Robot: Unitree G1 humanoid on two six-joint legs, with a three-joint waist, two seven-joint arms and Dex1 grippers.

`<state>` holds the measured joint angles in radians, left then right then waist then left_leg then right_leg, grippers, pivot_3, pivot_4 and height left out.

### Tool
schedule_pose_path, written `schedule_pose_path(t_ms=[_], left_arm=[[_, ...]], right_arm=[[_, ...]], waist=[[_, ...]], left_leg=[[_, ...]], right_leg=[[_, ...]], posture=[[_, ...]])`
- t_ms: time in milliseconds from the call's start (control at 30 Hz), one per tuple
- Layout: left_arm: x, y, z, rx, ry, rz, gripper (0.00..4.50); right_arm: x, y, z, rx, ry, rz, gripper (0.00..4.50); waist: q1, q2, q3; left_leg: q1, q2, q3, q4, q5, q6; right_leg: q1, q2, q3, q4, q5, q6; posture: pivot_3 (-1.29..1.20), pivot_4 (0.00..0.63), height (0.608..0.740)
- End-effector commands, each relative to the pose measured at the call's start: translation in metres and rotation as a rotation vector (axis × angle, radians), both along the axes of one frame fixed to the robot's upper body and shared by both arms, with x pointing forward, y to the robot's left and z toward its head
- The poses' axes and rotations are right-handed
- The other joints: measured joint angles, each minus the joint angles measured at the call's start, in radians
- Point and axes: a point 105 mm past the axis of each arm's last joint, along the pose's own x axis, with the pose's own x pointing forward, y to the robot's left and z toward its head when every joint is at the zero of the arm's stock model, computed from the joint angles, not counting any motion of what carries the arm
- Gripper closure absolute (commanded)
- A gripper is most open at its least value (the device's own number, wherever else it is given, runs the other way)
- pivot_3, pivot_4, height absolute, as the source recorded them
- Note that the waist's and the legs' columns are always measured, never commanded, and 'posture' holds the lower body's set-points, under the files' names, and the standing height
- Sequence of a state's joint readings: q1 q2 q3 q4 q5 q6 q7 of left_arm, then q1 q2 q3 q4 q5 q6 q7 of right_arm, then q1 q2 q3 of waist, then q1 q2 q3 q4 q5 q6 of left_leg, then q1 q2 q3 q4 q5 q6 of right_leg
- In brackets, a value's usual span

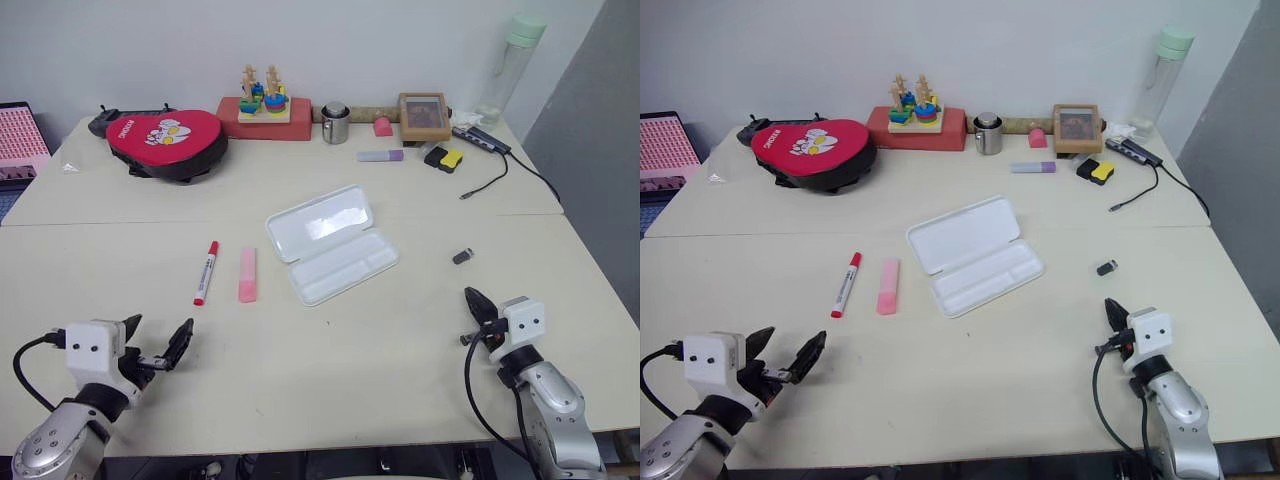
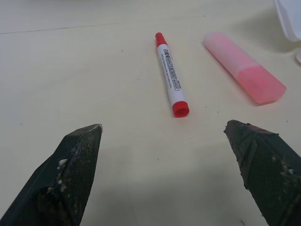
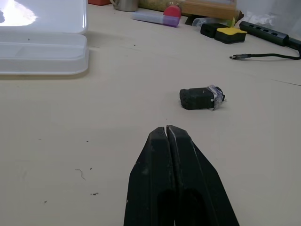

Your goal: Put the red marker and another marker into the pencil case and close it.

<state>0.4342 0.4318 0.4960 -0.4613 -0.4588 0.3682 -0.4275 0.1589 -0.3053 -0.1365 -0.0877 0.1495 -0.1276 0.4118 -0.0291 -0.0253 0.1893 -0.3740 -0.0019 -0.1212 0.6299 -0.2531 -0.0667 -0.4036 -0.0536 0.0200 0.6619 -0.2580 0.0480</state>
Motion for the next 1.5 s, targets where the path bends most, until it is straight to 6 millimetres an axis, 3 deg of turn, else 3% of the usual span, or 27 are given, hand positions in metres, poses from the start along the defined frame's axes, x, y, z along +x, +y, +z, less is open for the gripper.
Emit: schedule_pose_path(t_ms=[33, 433, 633, 733, 1000, 1133, 1267, 1400, 1500], left_arm=[[0.0, -0.003, 0.008, 0.013, -0.032, -0.012, 0.0], [-0.002, -0.001, 0.007, -0.04, 0.006, -0.013, 0.0], [-0.004, 0.004, 0.016, -0.087, 0.013, -0.054, 0.0], [-0.004, 0.005, 0.016, -0.081, 0.014, -0.051, 0.0], [-0.003, -0.001, 0.014, -0.084, 0.014, -0.071, 0.0], [-0.002, -0.003, 0.016, -0.071, 0.002, -0.09, 0.0], [-0.002, -0.002, 0.016, -0.072, 0.002, -0.087, 0.0], [-0.002, -0.004, 0.017, -0.073, 0.002, -0.095, 0.0], [-0.001, -0.006, 0.019, -0.074, 0.001, -0.11, 0.0]], right_arm=[[0.004, 0.0, 0.012, 0.015, -0.032, 0.013, 4.48], [0.008, 0.0, 0.009, 0.069, 0.111, 0.067, 4.48], [0.016, 0.008, 0.032, 0.045, 0.101, 0.171, 4.48], [0.017, 0.015, 0.04, 0.037, 0.119, 0.239, 4.0], [0.017, 0.039, 0.055, -0.006, 0.115, 0.373, 1.93], [0.013, 0.044, 0.053, -0.117, 0.134, 0.451, 0.9], [0.015, 0.047, 0.059, -0.1, 0.167, 0.469, 0.01], [0.019, 0.055, 0.07, -0.122, 0.166, 0.49, 0.01], [0.021, 0.073, 0.078, -0.217, 0.209, 0.605, 0.01]], waist=[[0.0, 0.0, 0.0], [0.0, 0.0, 0.0], [0.0, 0.0, 0.0], [0.0, 0.0, 0.0], [0.0, 0.0, 0.0], [0.0, 0.0, 0.0], [0.0, 0.0, 0.0], [0.0, 0.0, 0.0], [-0.005, 0.001, 0.0]], left_leg=[[0.0, 0.0, 0.0, 0.0, 0.0, 0.0], [0.0, 0.0, 0.0, 0.0, 0.0, 0.0], [0.0, 0.0, 0.0, 0.0, 0.0, 0.0], [0.0, 0.0, 0.0, 0.0, 0.0, 0.0], [0.0, 0.0, 0.0, 0.0, 0.0, 0.0], [0.0, 0.0, 0.0, 0.0, 0.0, 0.0], [0.0, 0.0, 0.0, 0.0, 0.0, 0.0], [0.0, 0.0, 0.0, 0.0, 0.0, 0.0], [0.0, 0.0, 0.0, 0.001, 0.0, 0.0]], right_leg=[[0.0, 0.0, 0.0, 0.0, 0.0, 0.0], [0.0, 0.0, 0.0, 0.0, 0.0, 0.0], [0.0, 0.0, 0.0, 0.001, 0.0, 0.0], [0.0, 0.0, 0.0, 0.0, 0.0, 0.0], [0.0, 0.0, 0.0, 0.0, 0.0, 0.001], [0.0, 0.0, 0.0, 0.0, 0.0, 0.001], [0.0, 0.0, -0.001, 0.0, 0.0, 0.001], [0.0, 0.0, -0.001, 0.0, 0.0, 0.001], [0.0, 0.0, 0.0, 0.0, 0.0, 0.001]], posture=[[0.0, 0.15, 0.74], [0.0, 0.15, 0.74], [0.0, 0.15, 0.74], [0.0, 0.15, 0.74], [0.0, 0.15, 0.74], [0.0, 0.15, 0.74], [0.0, 0.15, 0.74], [0.0, 0.15, 0.74], [0.0, 0.15, 0.74]])
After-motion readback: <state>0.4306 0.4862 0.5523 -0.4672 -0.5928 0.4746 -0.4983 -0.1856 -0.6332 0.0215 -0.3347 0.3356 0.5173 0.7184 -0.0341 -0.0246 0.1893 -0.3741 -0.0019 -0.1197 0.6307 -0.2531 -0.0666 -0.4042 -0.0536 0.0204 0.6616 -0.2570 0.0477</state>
